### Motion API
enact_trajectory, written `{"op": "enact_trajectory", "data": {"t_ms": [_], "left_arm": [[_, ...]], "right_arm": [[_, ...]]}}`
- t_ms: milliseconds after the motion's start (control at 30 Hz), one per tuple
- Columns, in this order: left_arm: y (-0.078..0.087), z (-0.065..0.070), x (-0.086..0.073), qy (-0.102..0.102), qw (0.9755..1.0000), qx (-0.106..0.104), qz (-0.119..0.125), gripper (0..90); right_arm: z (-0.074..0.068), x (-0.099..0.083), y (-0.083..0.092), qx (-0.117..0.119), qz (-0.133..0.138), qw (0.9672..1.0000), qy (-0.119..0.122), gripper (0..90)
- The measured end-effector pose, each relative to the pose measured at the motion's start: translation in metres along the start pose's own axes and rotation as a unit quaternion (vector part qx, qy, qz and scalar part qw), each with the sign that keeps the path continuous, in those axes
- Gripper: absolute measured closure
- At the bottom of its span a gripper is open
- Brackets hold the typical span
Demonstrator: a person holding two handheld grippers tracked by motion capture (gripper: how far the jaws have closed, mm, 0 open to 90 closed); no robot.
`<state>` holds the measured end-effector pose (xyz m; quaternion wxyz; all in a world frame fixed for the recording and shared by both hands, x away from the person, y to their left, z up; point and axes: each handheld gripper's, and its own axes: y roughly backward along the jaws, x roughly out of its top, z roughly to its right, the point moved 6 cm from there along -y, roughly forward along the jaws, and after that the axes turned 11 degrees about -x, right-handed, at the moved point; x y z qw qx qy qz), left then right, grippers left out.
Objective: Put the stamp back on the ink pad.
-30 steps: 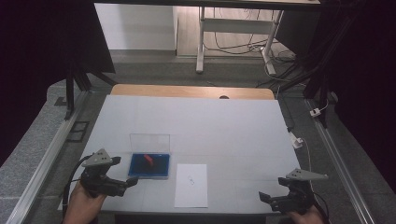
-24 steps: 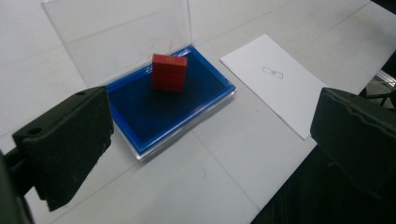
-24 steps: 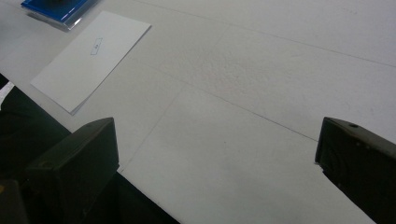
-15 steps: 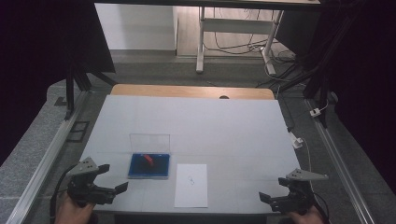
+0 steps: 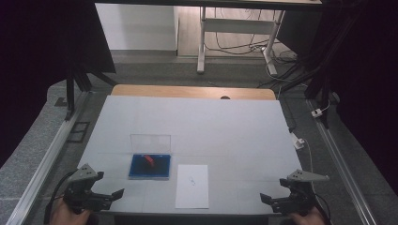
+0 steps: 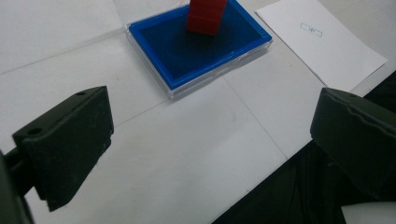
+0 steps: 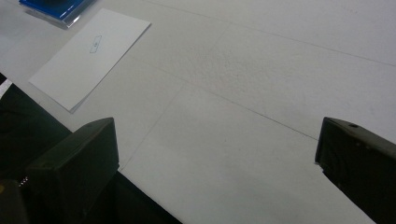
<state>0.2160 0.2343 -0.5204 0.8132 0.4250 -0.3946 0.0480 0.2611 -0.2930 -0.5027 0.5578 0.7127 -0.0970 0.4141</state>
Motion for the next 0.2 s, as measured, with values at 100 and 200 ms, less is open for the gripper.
{"op": "enact_trajectory", "data": {"t_ms": [100,200], "left_arm": [[0.0001,-0.0003,-0.0008,0.004,1.0,0.002,-0.003,0.0],[-0.0006,-0.0003,-0.0001,0.004,1.0,0.002,-0.004,0.0]], "right_arm": [[0.0,0.0001,-0.0001,0.0,0.001,1.0,0.002,0.0],[0.0002,-0.0002,-0.0004,-0.001,-0.001,1.0,0.001,0.0]]}}
